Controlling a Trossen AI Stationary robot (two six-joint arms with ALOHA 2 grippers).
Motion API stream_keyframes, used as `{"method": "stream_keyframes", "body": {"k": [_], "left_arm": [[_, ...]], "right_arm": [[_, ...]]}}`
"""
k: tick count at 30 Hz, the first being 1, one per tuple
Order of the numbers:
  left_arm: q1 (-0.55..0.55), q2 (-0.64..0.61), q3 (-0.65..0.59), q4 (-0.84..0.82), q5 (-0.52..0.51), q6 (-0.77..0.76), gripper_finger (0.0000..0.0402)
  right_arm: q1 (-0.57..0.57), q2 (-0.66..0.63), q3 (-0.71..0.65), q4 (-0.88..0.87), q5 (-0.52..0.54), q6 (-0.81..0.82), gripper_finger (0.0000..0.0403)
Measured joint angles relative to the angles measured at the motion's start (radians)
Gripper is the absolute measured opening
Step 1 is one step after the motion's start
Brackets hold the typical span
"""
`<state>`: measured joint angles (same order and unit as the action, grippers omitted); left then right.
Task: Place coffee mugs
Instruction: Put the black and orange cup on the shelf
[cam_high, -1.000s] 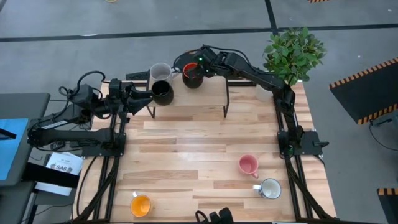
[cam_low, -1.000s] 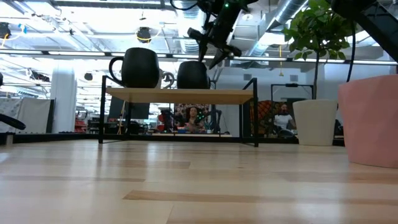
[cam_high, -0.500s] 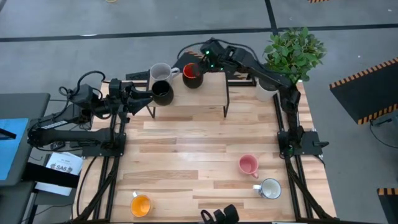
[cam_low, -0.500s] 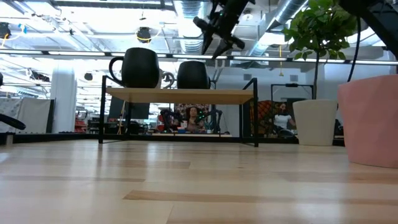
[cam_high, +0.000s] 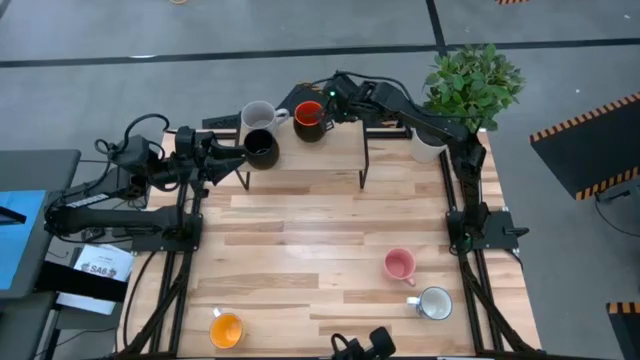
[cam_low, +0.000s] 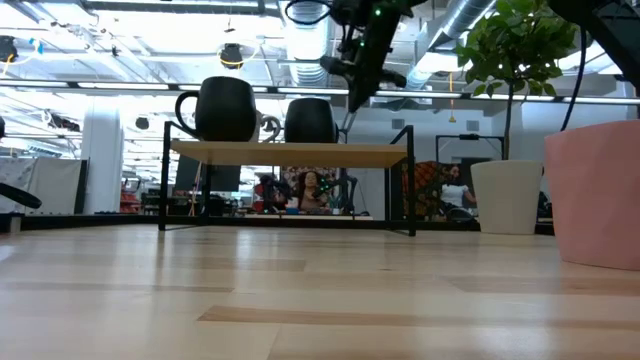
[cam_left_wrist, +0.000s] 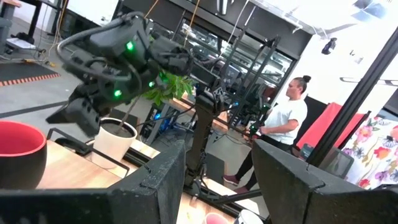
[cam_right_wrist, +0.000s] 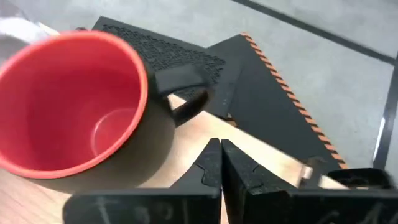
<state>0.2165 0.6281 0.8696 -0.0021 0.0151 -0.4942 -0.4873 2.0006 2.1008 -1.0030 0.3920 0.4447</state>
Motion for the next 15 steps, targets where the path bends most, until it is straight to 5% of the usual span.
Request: {"method": "stream_keyframes", "body": {"k": [15], "left_arm": [[0.000, 0.000, 0.000, -0.008, -0.004, 0.003, 0.0171]], "right_arm": [[0.028, 0.001, -0.064, 0.140, 0.001, 0.018, 0.0018]]}}
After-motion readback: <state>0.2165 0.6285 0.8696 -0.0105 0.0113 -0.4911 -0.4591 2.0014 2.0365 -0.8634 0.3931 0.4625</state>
